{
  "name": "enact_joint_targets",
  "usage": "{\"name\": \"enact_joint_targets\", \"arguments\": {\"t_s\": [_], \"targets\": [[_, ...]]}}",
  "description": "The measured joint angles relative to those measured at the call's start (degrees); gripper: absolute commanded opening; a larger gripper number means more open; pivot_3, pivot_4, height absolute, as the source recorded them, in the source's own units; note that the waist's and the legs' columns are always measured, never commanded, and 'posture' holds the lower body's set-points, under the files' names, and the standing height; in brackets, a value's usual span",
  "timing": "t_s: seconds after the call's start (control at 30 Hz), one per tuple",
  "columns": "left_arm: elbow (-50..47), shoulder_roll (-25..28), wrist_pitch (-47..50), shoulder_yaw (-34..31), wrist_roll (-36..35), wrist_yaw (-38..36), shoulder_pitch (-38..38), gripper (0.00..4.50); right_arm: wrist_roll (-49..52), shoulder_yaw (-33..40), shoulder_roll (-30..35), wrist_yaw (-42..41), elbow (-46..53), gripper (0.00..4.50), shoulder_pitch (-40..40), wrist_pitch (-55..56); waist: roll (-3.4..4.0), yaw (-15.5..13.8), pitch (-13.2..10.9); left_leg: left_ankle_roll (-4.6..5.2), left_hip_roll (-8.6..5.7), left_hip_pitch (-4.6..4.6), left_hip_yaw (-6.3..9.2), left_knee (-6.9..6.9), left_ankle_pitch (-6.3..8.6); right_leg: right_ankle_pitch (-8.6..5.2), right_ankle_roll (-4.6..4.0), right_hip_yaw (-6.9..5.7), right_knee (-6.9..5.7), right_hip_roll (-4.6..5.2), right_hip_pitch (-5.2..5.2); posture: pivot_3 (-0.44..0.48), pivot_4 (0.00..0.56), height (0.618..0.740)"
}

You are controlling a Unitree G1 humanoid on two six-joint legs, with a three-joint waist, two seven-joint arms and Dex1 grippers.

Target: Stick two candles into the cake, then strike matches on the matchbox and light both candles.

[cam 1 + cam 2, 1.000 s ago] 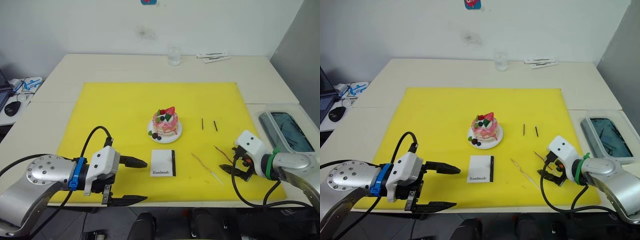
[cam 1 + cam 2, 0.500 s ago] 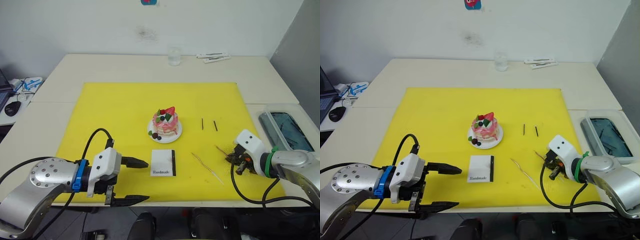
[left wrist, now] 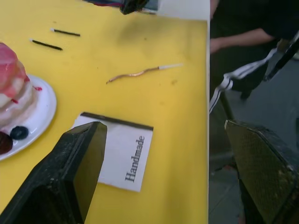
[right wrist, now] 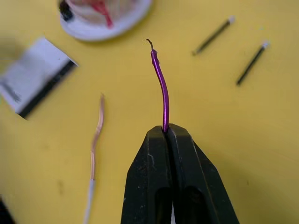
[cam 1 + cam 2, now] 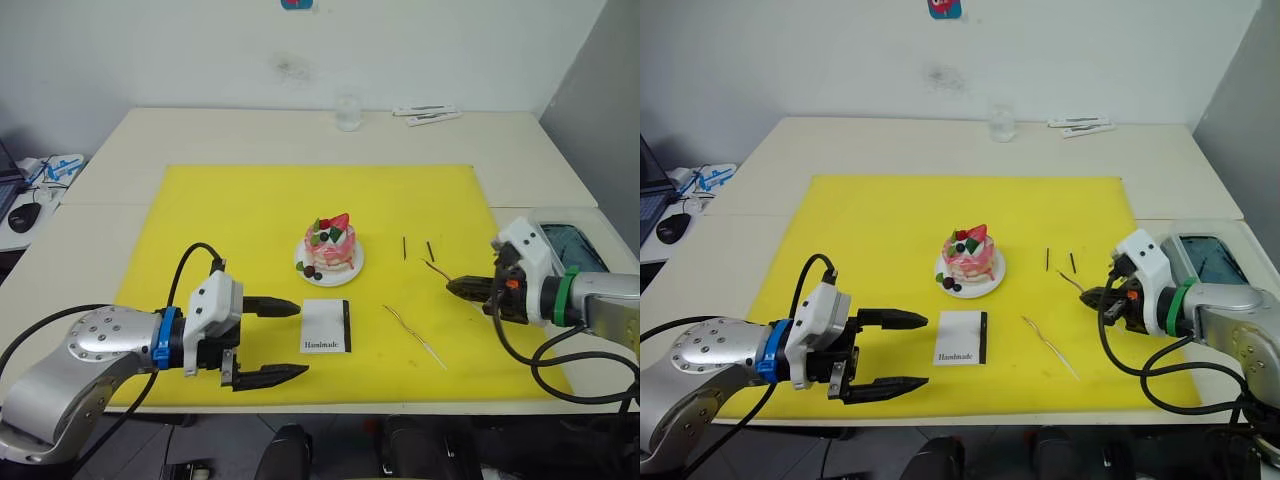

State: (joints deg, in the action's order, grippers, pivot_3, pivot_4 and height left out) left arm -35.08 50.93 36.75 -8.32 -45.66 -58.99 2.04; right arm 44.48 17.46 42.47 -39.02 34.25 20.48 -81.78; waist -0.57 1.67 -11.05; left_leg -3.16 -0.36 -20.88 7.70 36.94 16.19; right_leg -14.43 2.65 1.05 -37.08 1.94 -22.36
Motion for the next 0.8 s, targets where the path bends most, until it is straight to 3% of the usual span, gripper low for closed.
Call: {"name": "enact_joint_targets", "arguments": {"t_s": [0.17, 0.33, 0.6, 0.8], "targets": [[2.06, -3.95, 7.04, -0.19, -9.45, 5.94, 7.66, 4.5, 10.85, 5.66, -10.17, 1.0, 0.21, 0.02, 3.96, 2.85, 0.01, 0.03, -0.01, 0.0, 0.0, 0.02, 0.0, 0.01, 0.0, 0.02, 0.03, 0.01, -0.04, -0.01, 0.0, 0.0, 0.15, 0.74], [3.71, -6.97, 10.99, 0.3, -14.78, 9.7, 12.46, 4.5, 18.92, 6.52, -13.41, 5.46, -0.3, 0.02, 7.46, 5.5, 0.01, 0.08, 0.0, -0.01, -0.01, 0.03, -0.01, 0.01, -0.01, 0.02, 0.02, 0.04, -0.04, -0.01, -0.01, 0.0, 0.15, 0.74], [8.42, -13.91, 17.27, 3.19, -24.07, 16.24, 22.23, 4.5, 27.08, 1.18, -15.84, 11.14, -2.23, 0.02, 12.56, 10.14, 0.02, 0.11, -0.01, -0.01, -0.03, 0.02, 0.01, 0.02, -0.01, 0.02, 0.01, 0.06, -0.05, -0.01, -0.01, 0.0, 0.15, 0.74], [11.02, -16.55, 19.05, 4.67, -25.36, 17.74, 26.64, 4.5, 32.72, -3.6, -16.45, 15.74, -3.33, 0.02, 14.53, 12.54, 0.02, 0.15, -0.01, -0.02, -0.03, 0.0, -0.01, 0.01, -0.01, 0.01, -0.01, 0.1, -0.05, -0.02, -0.06, 0.0, 0.15, 0.74]]}}
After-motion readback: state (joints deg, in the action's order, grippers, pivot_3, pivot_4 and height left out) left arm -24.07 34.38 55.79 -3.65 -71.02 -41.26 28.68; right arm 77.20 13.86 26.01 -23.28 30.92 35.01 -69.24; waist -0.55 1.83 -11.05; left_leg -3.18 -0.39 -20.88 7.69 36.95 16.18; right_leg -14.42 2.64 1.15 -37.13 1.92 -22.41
